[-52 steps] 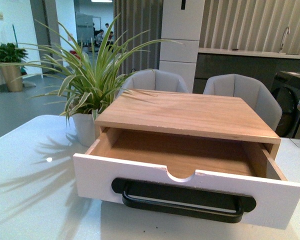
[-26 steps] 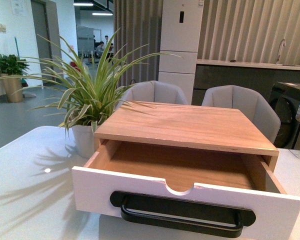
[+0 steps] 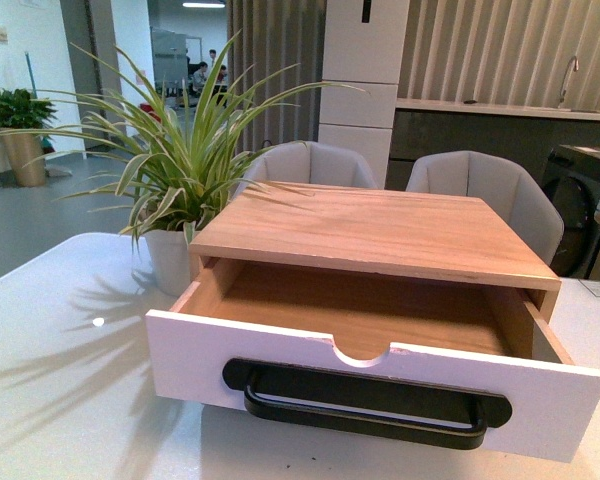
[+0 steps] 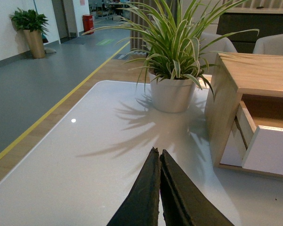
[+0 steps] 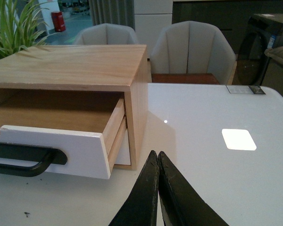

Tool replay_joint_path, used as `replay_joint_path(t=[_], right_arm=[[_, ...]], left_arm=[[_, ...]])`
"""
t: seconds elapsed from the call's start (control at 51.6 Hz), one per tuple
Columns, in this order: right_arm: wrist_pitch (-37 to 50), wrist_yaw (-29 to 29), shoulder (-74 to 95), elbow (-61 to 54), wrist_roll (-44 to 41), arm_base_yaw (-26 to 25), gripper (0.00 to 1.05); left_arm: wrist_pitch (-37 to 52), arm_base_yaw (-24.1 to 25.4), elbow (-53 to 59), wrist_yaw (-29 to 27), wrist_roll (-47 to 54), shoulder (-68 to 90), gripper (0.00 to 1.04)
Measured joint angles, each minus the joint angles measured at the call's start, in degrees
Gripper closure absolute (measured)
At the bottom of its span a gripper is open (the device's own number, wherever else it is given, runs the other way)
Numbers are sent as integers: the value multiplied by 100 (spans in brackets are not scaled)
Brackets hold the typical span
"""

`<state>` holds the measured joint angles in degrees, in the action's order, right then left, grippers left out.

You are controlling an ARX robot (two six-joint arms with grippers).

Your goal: Pull drawer

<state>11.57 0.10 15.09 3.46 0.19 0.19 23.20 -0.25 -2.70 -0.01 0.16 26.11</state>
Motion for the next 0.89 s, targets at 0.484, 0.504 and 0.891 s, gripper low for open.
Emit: replay_joint_path(t=[0.484,0.504,0.891], right_arm=[[-1139,0,-1462,-205,0,0,103],[-1139,0,-1464,-205,0,0,103],[-1143,0,-1478,-205,0,0,103]], left_arm=[[-901,4,199,2,-2,-1204,102],[-953,4,199,2,-2,-1244,102],[-2282,7,197,0,-2,-2518,102]])
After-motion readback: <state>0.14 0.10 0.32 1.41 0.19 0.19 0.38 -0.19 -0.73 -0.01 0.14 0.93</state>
